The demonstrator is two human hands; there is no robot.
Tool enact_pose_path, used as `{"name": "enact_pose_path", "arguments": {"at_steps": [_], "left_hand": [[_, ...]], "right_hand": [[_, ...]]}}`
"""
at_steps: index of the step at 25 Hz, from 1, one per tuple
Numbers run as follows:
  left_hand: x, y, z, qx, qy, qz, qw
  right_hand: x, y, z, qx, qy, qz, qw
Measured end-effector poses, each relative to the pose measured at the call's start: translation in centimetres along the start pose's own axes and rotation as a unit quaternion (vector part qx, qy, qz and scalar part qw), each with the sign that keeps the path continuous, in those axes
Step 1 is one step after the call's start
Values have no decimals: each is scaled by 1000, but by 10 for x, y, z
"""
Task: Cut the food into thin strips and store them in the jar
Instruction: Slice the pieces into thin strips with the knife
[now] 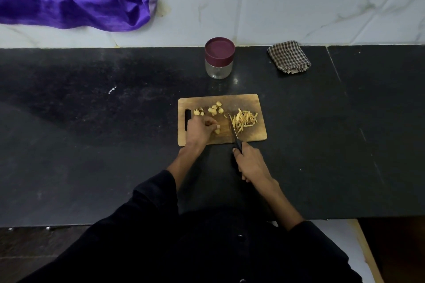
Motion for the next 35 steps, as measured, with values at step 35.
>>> {"name": "enact_pose_path", "arguments": {"at_steps": [35], "left_hand": [[1, 8, -1, -24, -39, -93, 995]], "right_hand": [[27, 7, -20, 29, 10, 32, 999]]}}
Point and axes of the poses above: each hand's wrist, its own y-axis away from the middle knuckle, its own z-axis out of the back of the hand, x = y × z, the point moved 10 cm from there along -y, towards the middle knuckle, and after that the axes turned 9 degrees about -z, right-handed, at the moved point
